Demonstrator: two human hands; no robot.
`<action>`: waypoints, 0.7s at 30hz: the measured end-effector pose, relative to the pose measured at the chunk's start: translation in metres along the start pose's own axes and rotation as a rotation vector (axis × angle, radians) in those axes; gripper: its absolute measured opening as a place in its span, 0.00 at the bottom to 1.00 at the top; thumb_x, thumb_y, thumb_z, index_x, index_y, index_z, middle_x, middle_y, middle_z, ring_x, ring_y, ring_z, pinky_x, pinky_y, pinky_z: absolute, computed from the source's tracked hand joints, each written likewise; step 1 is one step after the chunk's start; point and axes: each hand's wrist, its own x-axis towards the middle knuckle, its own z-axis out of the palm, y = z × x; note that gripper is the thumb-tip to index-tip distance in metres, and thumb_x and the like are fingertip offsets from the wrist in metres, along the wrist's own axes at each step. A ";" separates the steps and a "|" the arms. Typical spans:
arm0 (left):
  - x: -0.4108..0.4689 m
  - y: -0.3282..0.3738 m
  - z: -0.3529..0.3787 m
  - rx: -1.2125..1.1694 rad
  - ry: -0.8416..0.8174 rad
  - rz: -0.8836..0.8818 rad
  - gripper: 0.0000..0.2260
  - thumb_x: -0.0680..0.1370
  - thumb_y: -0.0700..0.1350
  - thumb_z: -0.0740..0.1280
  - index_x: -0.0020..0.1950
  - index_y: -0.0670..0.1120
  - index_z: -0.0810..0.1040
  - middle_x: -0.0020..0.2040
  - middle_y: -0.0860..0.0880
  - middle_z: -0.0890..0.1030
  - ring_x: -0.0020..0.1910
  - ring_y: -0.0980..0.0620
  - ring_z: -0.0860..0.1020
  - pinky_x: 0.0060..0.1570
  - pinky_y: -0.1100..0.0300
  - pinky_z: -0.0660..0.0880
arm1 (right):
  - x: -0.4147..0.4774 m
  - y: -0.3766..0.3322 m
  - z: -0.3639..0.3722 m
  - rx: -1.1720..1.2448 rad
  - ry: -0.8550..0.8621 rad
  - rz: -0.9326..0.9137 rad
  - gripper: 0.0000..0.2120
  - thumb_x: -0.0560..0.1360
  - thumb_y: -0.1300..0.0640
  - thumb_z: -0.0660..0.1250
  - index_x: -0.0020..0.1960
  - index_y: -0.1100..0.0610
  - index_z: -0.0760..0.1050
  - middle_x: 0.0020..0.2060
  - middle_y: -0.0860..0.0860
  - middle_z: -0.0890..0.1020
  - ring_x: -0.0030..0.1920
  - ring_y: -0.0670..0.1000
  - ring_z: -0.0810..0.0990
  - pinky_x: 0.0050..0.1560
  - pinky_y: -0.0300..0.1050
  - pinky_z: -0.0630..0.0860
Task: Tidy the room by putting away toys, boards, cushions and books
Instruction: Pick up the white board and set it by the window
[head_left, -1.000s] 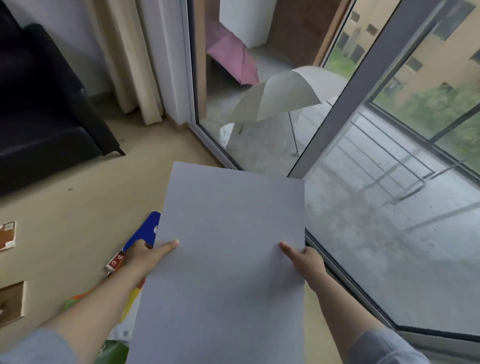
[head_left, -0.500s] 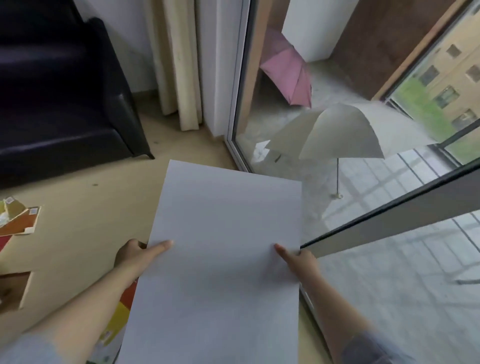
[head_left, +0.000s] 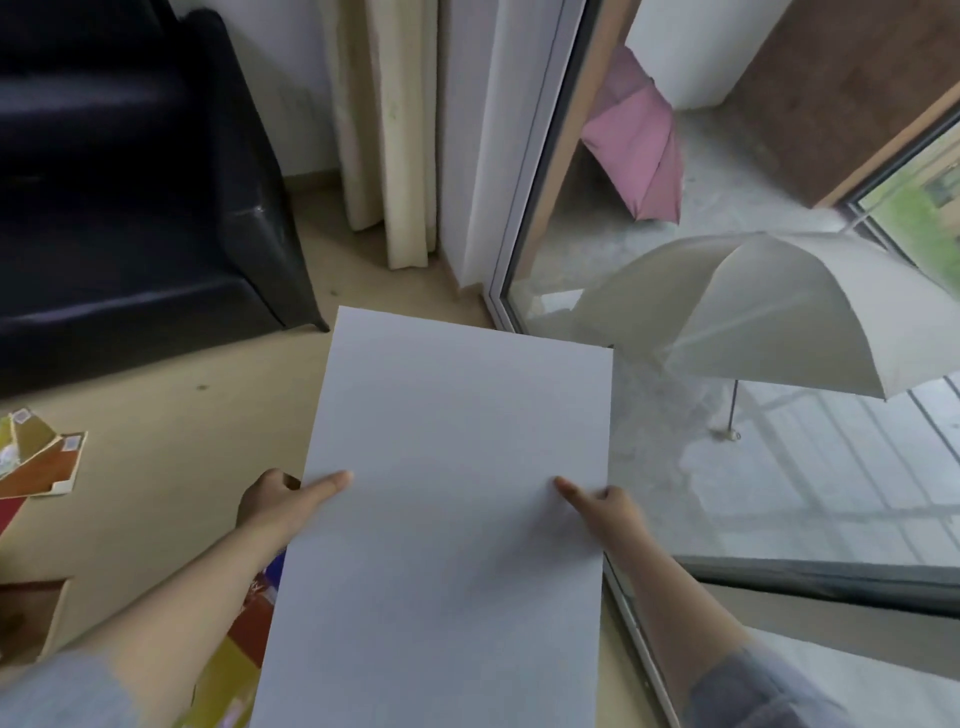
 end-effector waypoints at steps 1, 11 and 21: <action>0.010 0.007 -0.002 -0.004 -0.005 -0.005 0.26 0.67 0.61 0.74 0.43 0.38 0.73 0.41 0.44 0.76 0.36 0.48 0.74 0.30 0.58 0.63 | 0.007 -0.009 0.002 -0.007 -0.007 0.010 0.22 0.72 0.39 0.69 0.36 0.56 0.69 0.41 0.55 0.77 0.44 0.56 0.76 0.43 0.45 0.70; 0.111 0.055 0.010 0.016 -0.014 -0.065 0.25 0.65 0.60 0.76 0.35 0.44 0.67 0.34 0.49 0.72 0.31 0.50 0.71 0.28 0.59 0.62 | 0.096 -0.060 0.027 -0.063 -0.044 0.065 0.24 0.72 0.39 0.68 0.48 0.60 0.71 0.44 0.55 0.76 0.45 0.55 0.74 0.49 0.48 0.72; 0.224 0.103 0.031 0.004 -0.024 -0.135 0.31 0.59 0.65 0.76 0.45 0.40 0.78 0.44 0.45 0.82 0.42 0.47 0.79 0.35 0.57 0.71 | 0.214 -0.125 0.044 -0.030 -0.082 0.082 0.24 0.70 0.38 0.70 0.48 0.59 0.72 0.45 0.55 0.77 0.47 0.57 0.77 0.46 0.47 0.73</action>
